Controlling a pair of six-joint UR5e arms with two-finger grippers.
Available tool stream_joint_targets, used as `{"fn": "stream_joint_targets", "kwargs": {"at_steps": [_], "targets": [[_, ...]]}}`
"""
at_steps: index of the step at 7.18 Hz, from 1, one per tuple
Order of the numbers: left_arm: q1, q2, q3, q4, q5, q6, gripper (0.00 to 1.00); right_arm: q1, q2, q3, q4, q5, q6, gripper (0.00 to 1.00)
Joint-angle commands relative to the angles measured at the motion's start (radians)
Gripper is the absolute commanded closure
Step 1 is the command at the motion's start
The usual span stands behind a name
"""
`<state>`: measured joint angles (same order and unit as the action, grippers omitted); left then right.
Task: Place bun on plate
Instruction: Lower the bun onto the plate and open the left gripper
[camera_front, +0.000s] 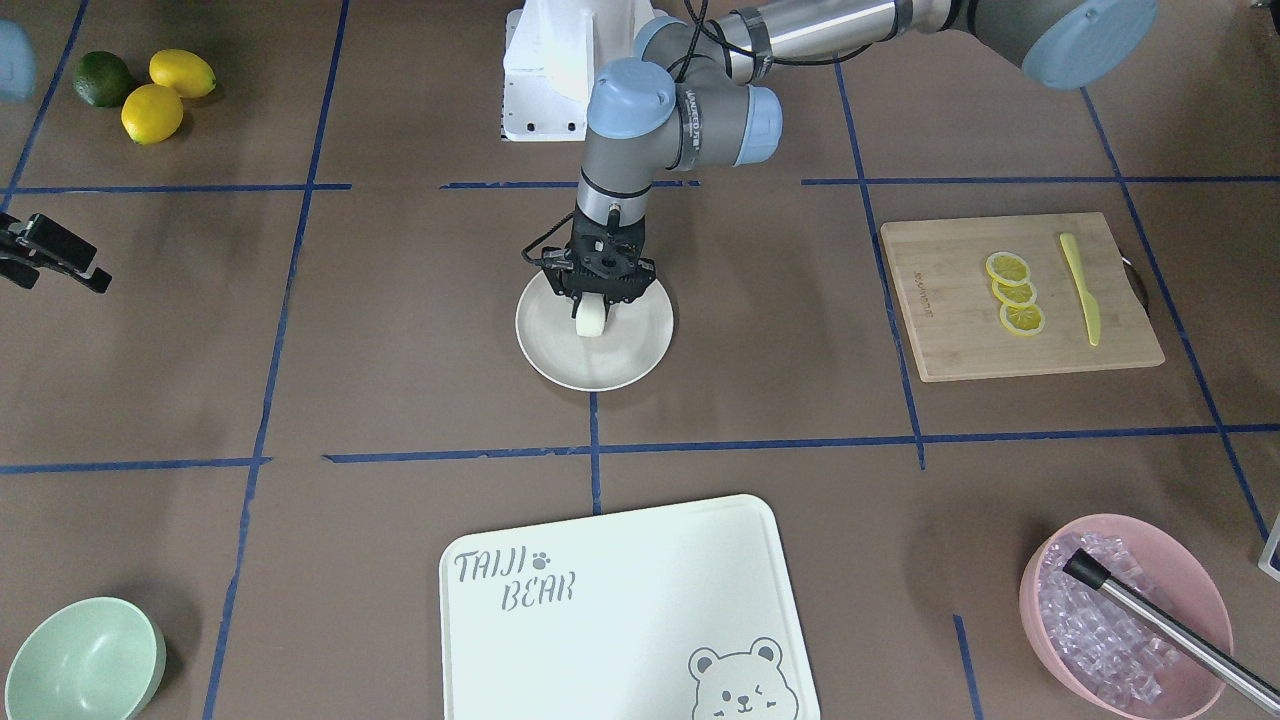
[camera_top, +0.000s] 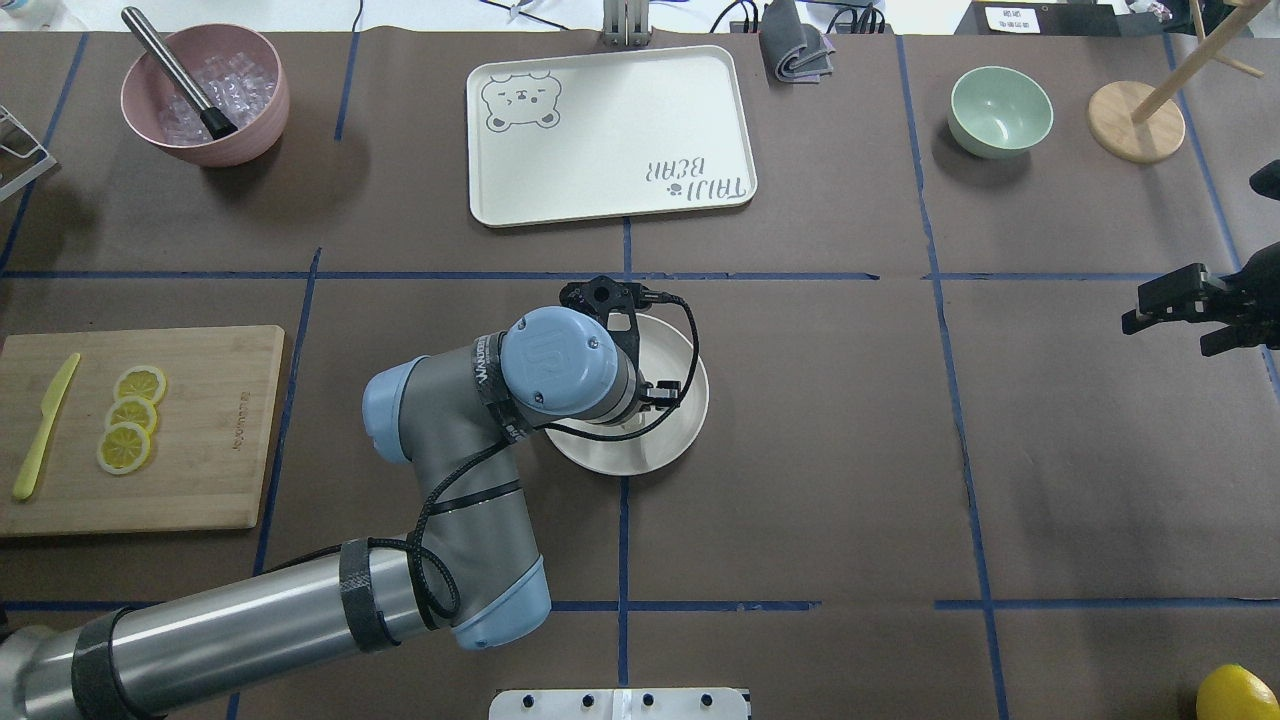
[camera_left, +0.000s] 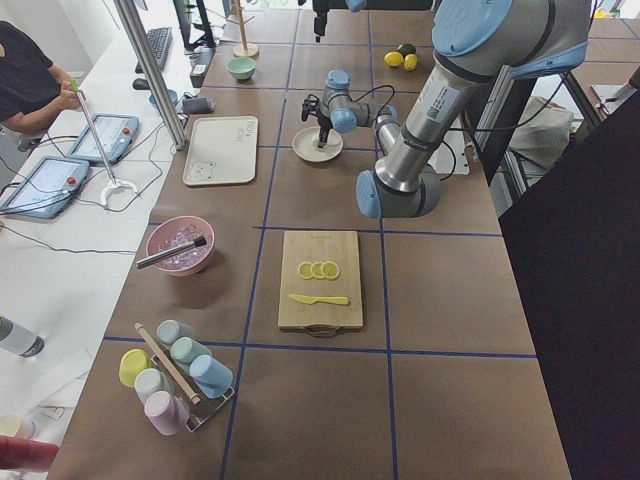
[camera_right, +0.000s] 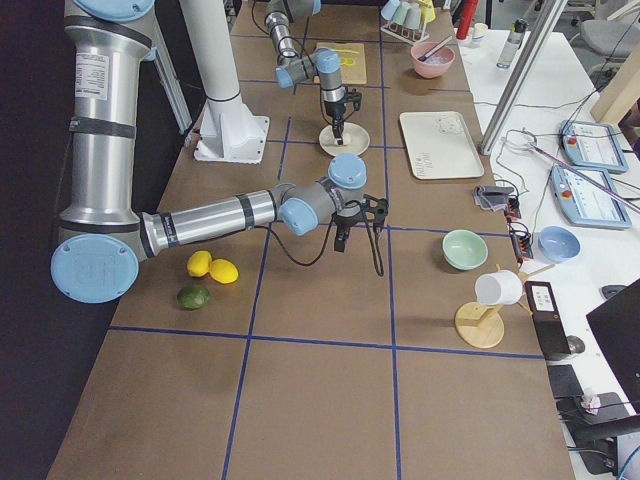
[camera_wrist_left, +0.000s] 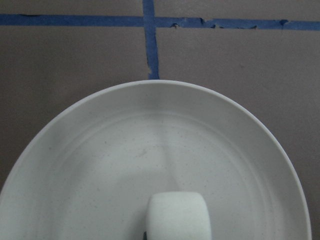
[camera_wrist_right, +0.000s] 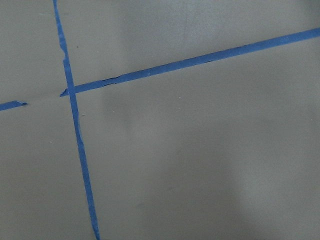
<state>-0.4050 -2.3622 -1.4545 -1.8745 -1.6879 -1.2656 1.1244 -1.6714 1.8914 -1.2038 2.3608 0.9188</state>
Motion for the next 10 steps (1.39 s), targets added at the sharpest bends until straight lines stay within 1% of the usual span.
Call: {"fn": "stream_joint_targets", "kwargs": {"at_steps": [1, 2, 3, 4, 5, 6, 7, 8, 9, 10], "targets": [[0.000, 0.000, -0.001, 0.000, 0.005, 0.000, 0.21, 0.000, -0.001, 0.001, 0.001, 0.000, 0.000, 0.00], [0.000, 0.001, -0.003, 0.000, 0.005, 0.000, 0.04, 0.000, -0.008, 0.003, 0.004, 0.000, 0.000, 0.00], [-0.002, 0.003, -0.009, 0.002, 0.007, -0.002, 0.01, 0.001, -0.008, 0.003, 0.004, 0.000, 0.000, 0.00], [-0.003, 0.006, -0.039, 0.023, 0.007, -0.002, 0.01, 0.000, -0.008, 0.002, 0.004, 0.000, 0.000, 0.00], [-0.012, 0.017, -0.123, 0.094, 0.010, 0.000, 0.01, 0.000, -0.008, 0.002, 0.004, 0.000, 0.000, 0.00], [-0.037, 0.038, -0.230, 0.209, 0.005, 0.008, 0.01, 0.000, -0.010, 0.000, 0.004, 0.000, -0.001, 0.00], [-0.057, 0.088, -0.338, 0.280, 0.001, 0.052, 0.01, 0.001, -0.011, 0.000, 0.004, 0.000, -0.003, 0.00], [-0.084, 0.159, -0.451, 0.334, -0.003, 0.166, 0.01, 0.014, -0.027, 0.006, 0.006, 0.002, -0.008, 0.00], [-0.127, 0.232, -0.534, 0.372, -0.033, 0.277, 0.01, 0.067, -0.037, 0.006, 0.001, 0.015, -0.070, 0.00], [-0.193, 0.344, -0.614, 0.371, -0.088, 0.360, 0.01, 0.110, -0.059, 0.006, -0.002, 0.017, -0.149, 0.00]]}}
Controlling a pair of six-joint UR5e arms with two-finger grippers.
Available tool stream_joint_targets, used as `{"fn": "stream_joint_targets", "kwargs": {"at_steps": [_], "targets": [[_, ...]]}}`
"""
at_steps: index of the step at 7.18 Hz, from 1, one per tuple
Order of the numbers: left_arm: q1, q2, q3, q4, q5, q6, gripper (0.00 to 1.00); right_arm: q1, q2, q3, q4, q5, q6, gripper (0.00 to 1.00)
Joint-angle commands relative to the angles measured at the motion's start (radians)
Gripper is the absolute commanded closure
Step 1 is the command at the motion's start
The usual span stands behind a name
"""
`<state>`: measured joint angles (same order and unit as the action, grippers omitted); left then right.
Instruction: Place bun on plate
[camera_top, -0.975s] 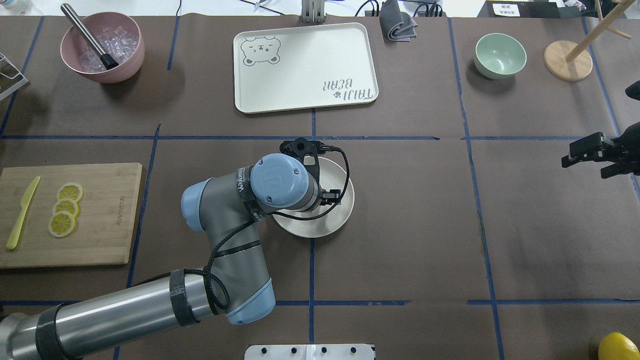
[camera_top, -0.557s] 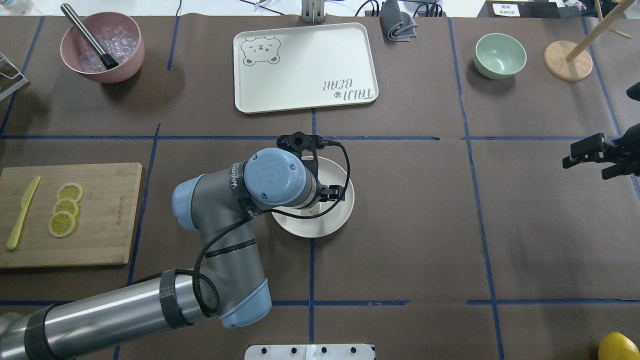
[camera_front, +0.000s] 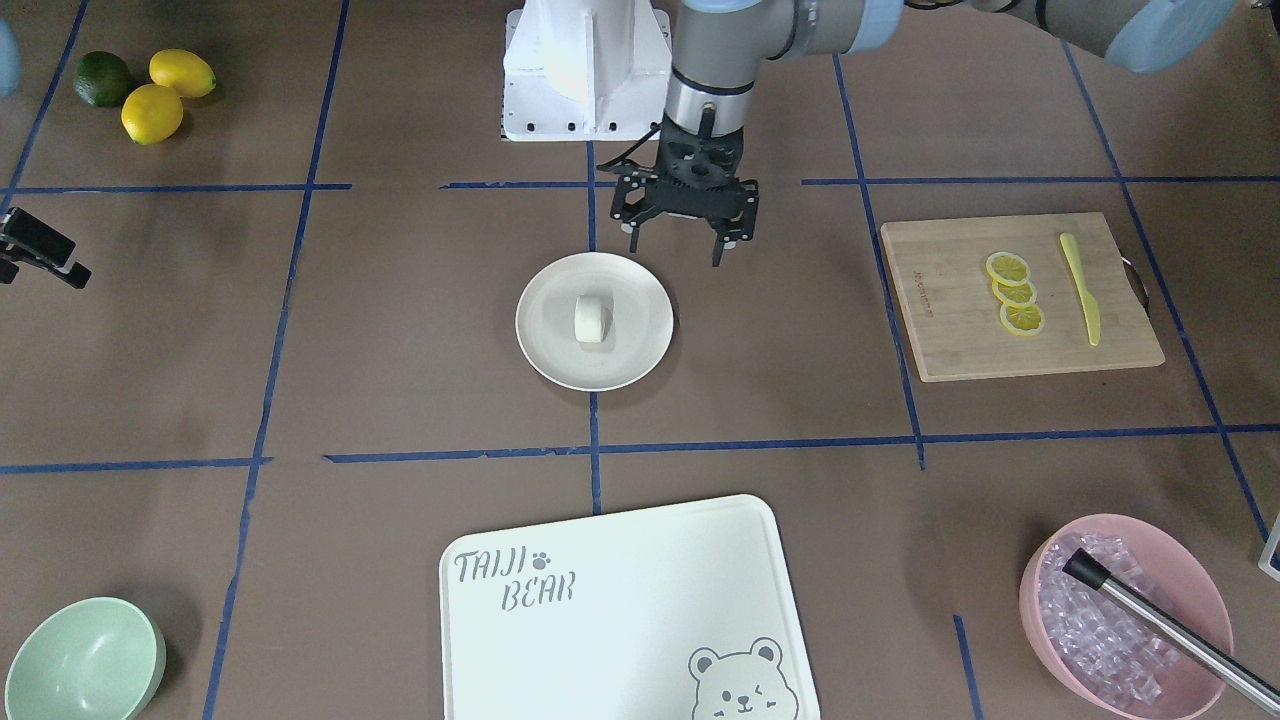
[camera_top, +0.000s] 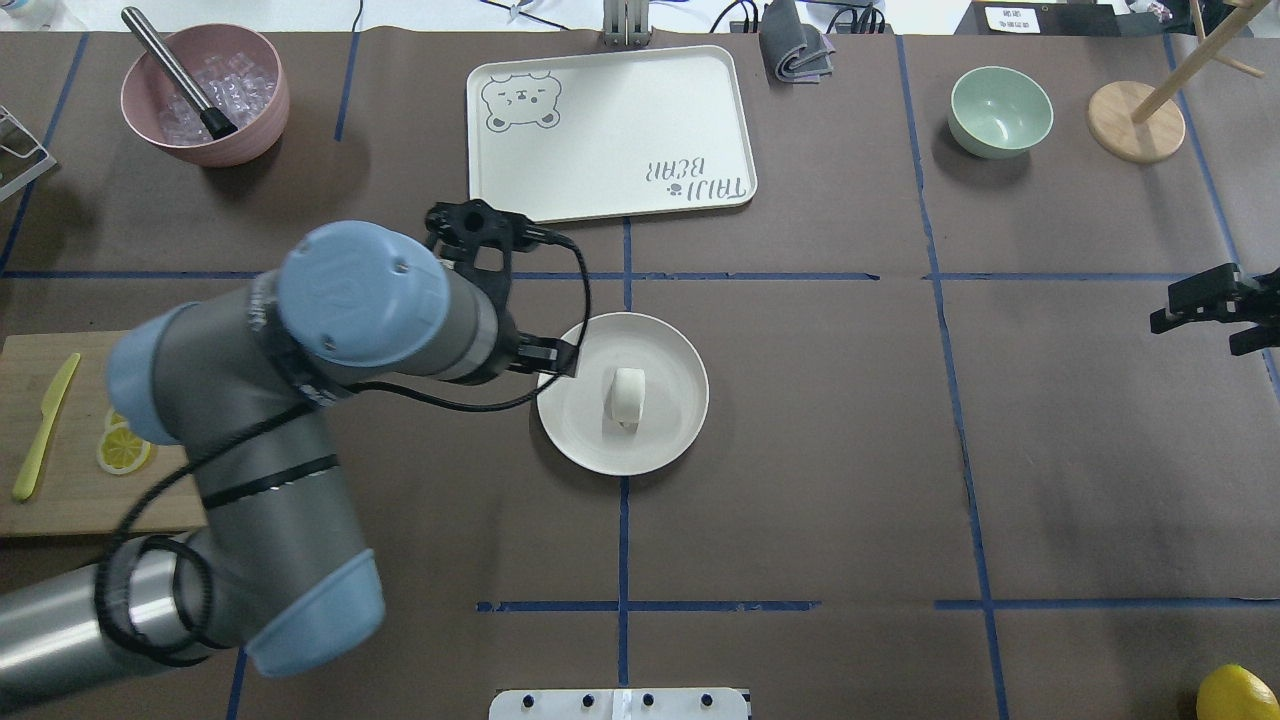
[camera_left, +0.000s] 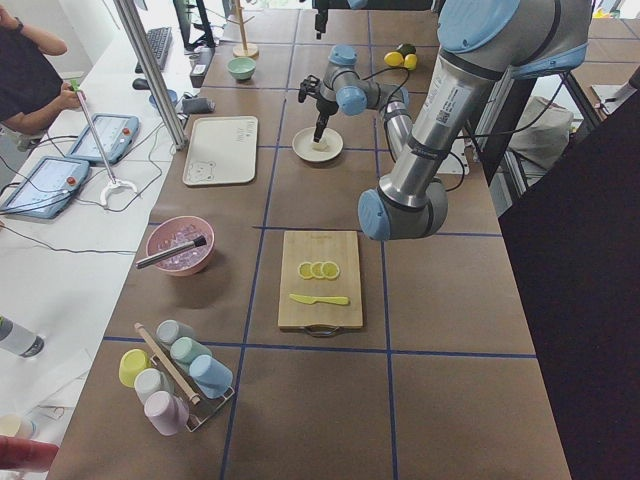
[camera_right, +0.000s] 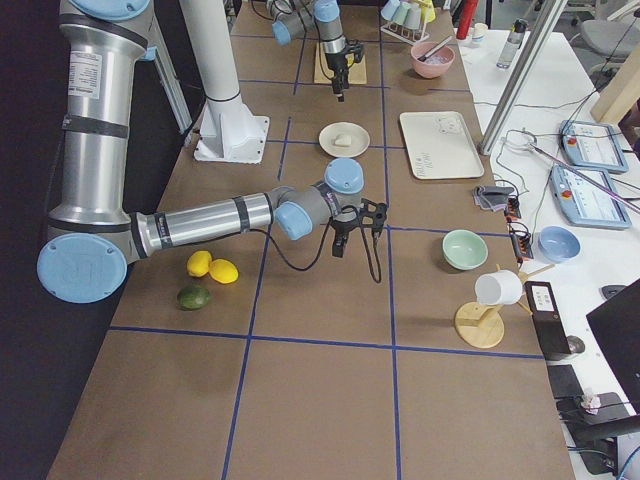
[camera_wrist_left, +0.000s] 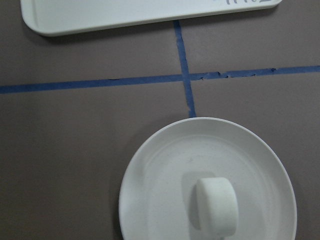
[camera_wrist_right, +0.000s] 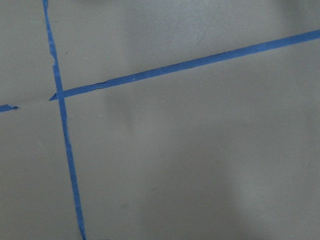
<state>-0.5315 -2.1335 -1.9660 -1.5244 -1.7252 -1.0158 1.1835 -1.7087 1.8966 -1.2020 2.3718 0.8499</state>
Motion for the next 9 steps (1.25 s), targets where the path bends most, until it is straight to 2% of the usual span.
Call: {"fn": "stream_joint_targets", "kwargs": {"at_steps": [1, 2, 3, 4, 6, 7, 8, 9], "targets": [[-0.159, 0.232, -0.172, 0.023, -0.145, 0.208, 0.01, 0.071, -0.025, -0.001, -0.004, 0.006, -0.097, 0.00], [-0.280, 0.310, -0.186, 0.023, -0.272, 0.312, 0.01, 0.086, -0.055, -0.002, -0.004, 0.006, -0.133, 0.00], [-0.424, 0.410, -0.185, 0.020, -0.404, 0.517, 0.02, 0.144, -0.107, 0.008, -0.004, 0.021, -0.235, 0.00], [-0.562, 0.481, -0.179, 0.021, -0.469, 0.710, 0.02, 0.187, -0.141, 0.007, -0.004, 0.038, -0.303, 0.00], [-0.764, 0.535, 0.047, 0.009, -0.592, 1.100, 0.02, 0.225, -0.181, -0.005, -0.011, 0.038, -0.383, 0.00], [-0.910, 0.529, 0.138, 0.016, -0.611, 1.228, 0.01, 0.226, -0.207, -0.007, -0.011, 0.038, -0.446, 0.00], [-1.026, 0.535, 0.168, 0.024, -0.652, 1.297, 0.01, 0.232, -0.238, -0.010, -0.036, 0.038, -0.541, 0.00], [-1.047, 0.591, 0.214, 0.030, -0.689, 1.307, 0.01, 0.260, -0.239, -0.007, -0.084, 0.038, -0.627, 0.00]]}}
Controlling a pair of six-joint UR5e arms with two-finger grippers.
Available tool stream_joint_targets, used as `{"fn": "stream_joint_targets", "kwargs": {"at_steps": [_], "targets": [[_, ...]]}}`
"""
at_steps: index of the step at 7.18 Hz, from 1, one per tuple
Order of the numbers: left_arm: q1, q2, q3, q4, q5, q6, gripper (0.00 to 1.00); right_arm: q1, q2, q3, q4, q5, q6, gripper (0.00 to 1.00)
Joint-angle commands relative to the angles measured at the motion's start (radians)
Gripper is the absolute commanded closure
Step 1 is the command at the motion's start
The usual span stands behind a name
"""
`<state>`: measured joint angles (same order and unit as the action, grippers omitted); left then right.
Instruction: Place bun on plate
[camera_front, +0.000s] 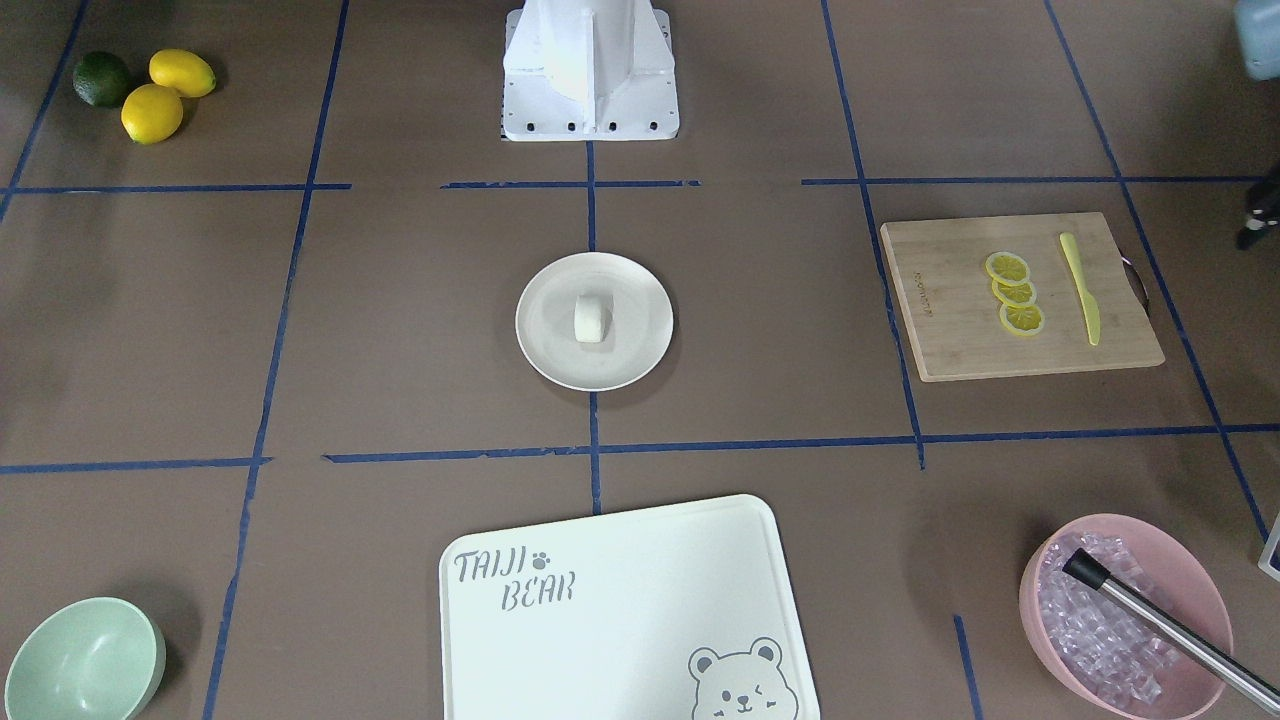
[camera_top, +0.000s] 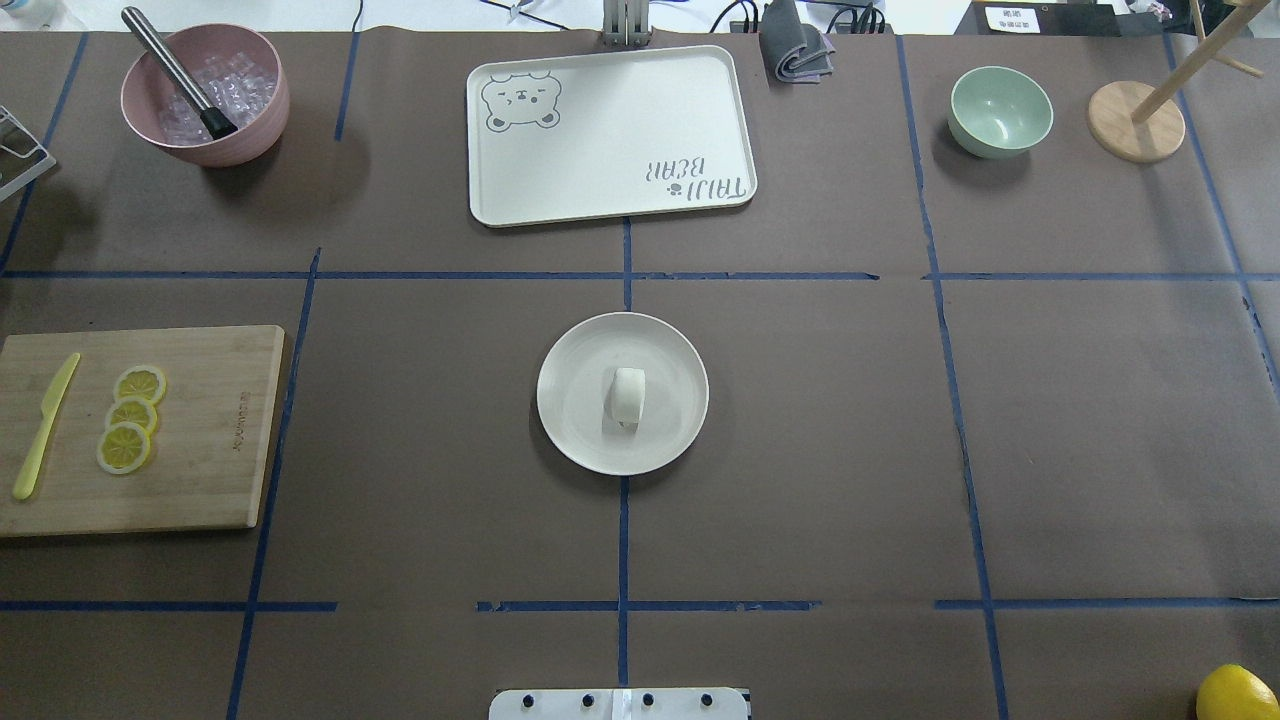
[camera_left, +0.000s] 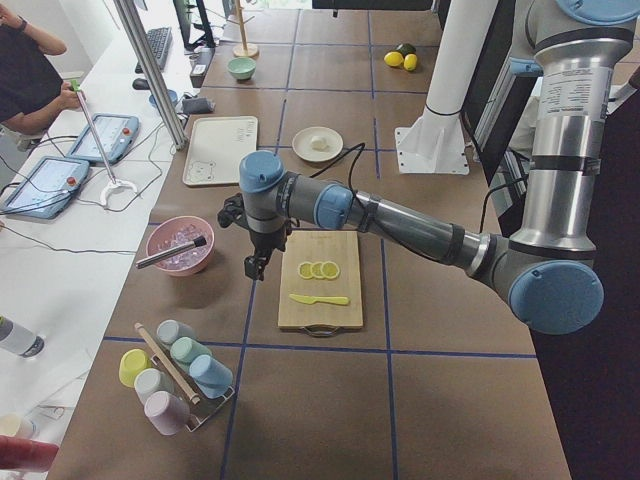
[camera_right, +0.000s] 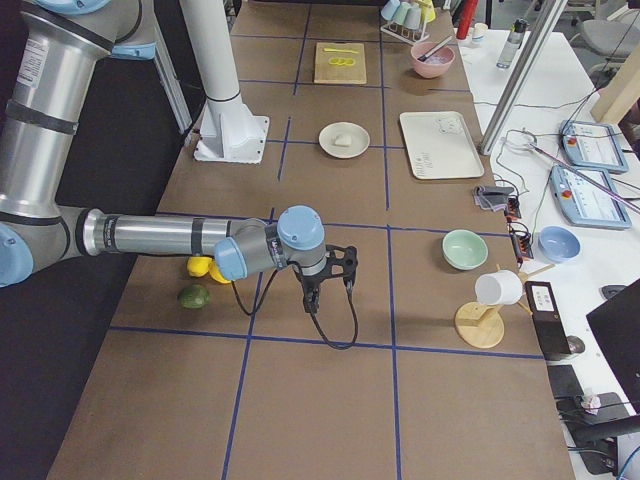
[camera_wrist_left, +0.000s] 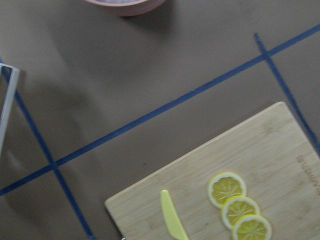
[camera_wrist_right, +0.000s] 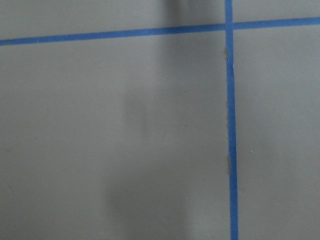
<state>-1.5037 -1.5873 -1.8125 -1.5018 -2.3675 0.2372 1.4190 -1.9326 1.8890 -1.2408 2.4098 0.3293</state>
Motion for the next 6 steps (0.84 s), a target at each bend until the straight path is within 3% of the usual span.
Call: {"fn": "stream_joint_targets", "kwargs": {"at_steps": [1, 2, 5, 6], "targets": [[-0.075, 0.038, 0.144, 0.009, -0.048, 0.079, 0.01, 0.049, -0.014, 0.002, -0.074, -0.004, -0.146, 0.00], [-0.073, 0.020, 0.221, -0.004, -0.049, 0.068, 0.00, 0.054, -0.023, 0.012, -0.074, -0.001, -0.159, 0.00], [-0.075, 0.018, 0.225, 0.006, -0.047, 0.021, 0.00, -0.015, -0.019, 0.018, -0.078, 0.002, -0.159, 0.00], [-0.076, 0.018, 0.219, 0.005, -0.047, -0.013, 0.00, -0.026, -0.016, 0.033, -0.130, 0.002, -0.161, 0.00]]}}
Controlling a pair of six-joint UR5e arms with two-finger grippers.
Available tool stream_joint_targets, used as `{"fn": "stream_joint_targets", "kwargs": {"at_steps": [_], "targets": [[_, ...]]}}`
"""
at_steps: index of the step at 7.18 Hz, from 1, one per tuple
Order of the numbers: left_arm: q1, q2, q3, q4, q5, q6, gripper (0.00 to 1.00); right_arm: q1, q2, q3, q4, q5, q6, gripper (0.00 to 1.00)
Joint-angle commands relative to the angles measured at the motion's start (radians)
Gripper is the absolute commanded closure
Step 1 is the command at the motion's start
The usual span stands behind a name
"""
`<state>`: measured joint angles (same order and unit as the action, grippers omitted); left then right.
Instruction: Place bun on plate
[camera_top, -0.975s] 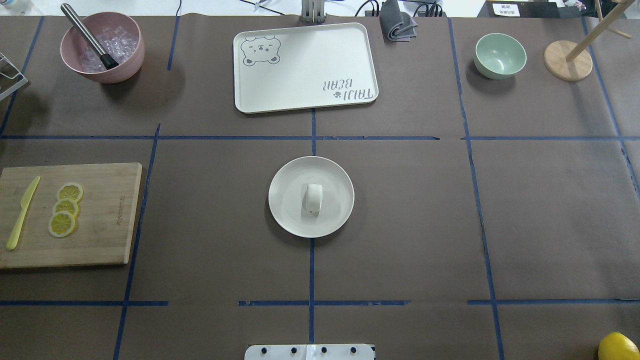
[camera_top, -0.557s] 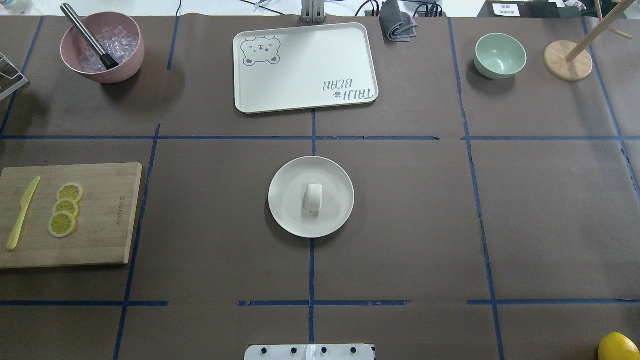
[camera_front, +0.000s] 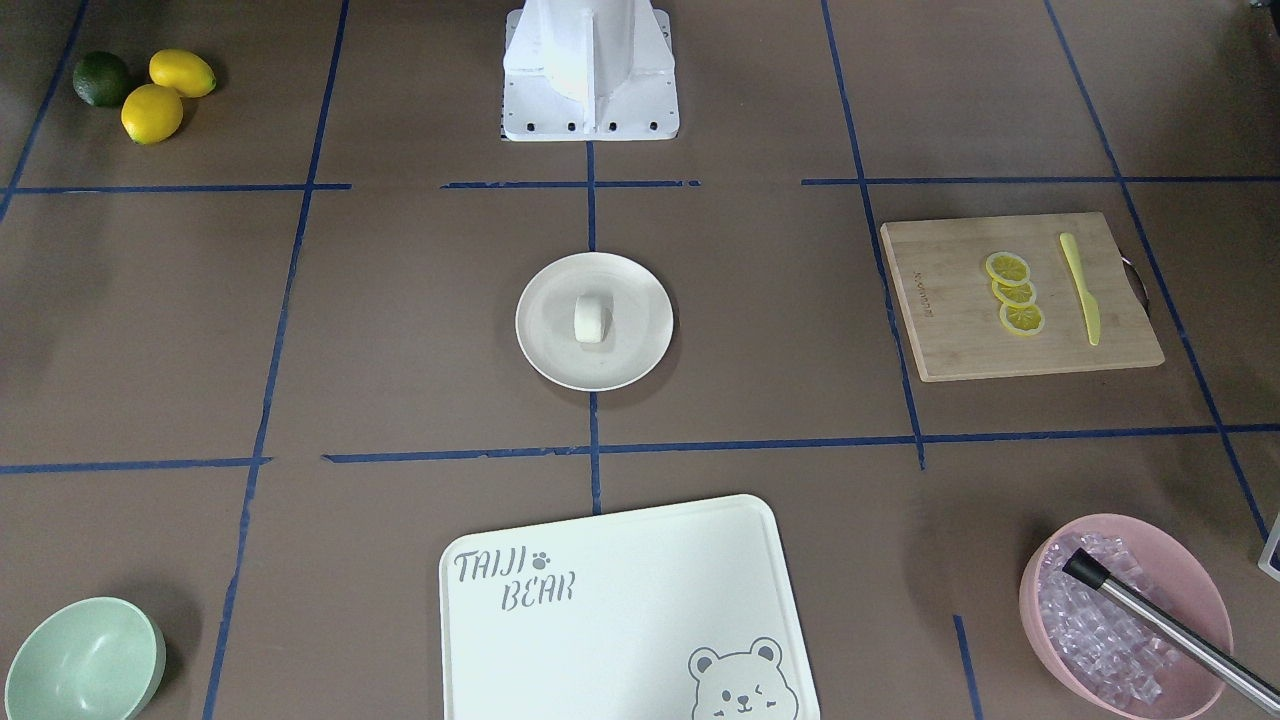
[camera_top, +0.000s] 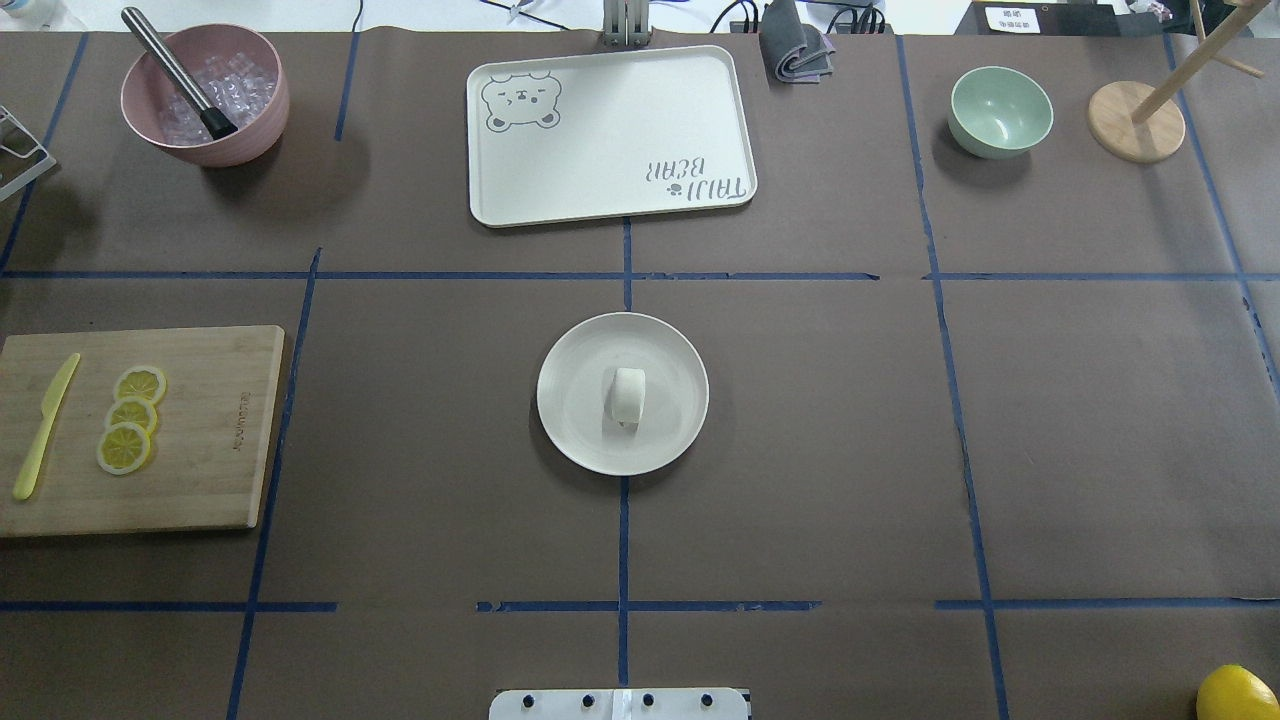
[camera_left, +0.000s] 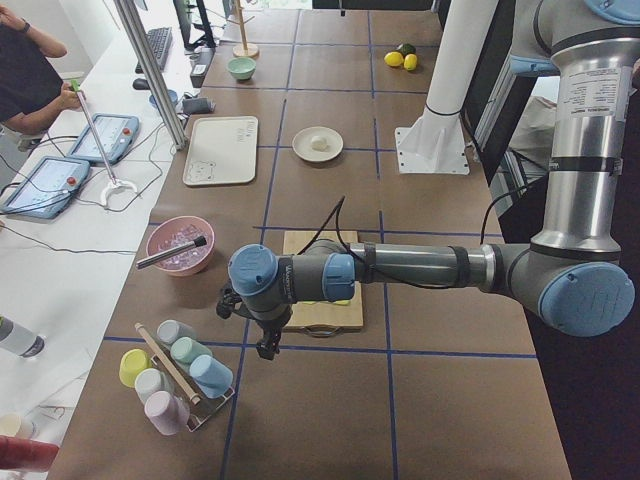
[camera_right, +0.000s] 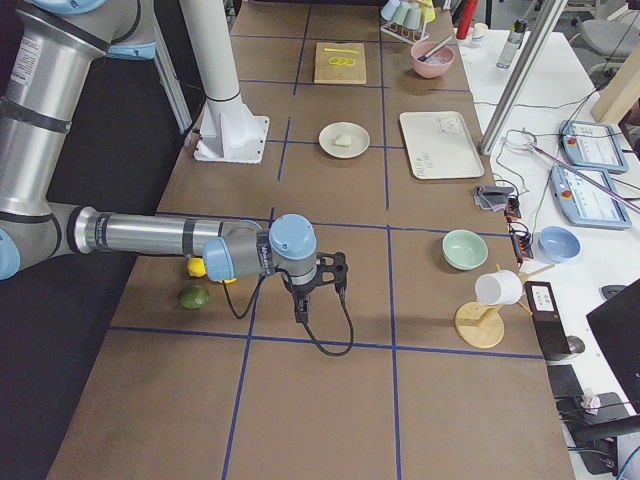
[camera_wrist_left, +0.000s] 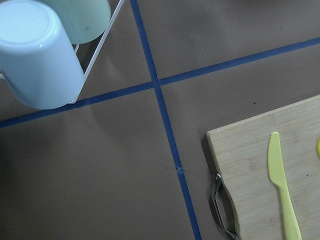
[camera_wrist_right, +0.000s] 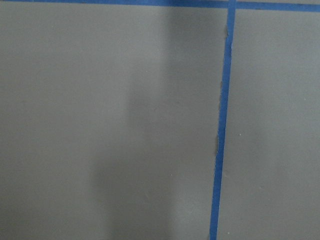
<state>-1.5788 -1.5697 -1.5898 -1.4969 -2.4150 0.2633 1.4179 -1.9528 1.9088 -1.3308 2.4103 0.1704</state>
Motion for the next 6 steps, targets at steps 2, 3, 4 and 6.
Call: {"fn": "stream_joint_targets", "kwargs": {"at_steps": [2, 3, 4, 6], "targets": [[-0.003, 0.010, -0.021, 0.000, 0.010, -0.039, 0.00, -0.031, 0.003, 0.030, -0.105, -0.040, -0.160, 0.00], [-0.003, 0.007, -0.024, 0.000, 0.011, -0.039, 0.00, -0.018, 0.011, 0.048, -0.192, -0.081, -0.271, 0.00], [-0.003, 0.011, -0.024, 0.001, 0.011, -0.039, 0.00, 0.048, 0.026, 0.039, -0.278, -0.115, -0.386, 0.00], [-0.006, 0.017, -0.027, -0.006, 0.010, -0.033, 0.00, 0.094, 0.093, 0.035, -0.381, -0.123, -0.419, 0.00]]}}
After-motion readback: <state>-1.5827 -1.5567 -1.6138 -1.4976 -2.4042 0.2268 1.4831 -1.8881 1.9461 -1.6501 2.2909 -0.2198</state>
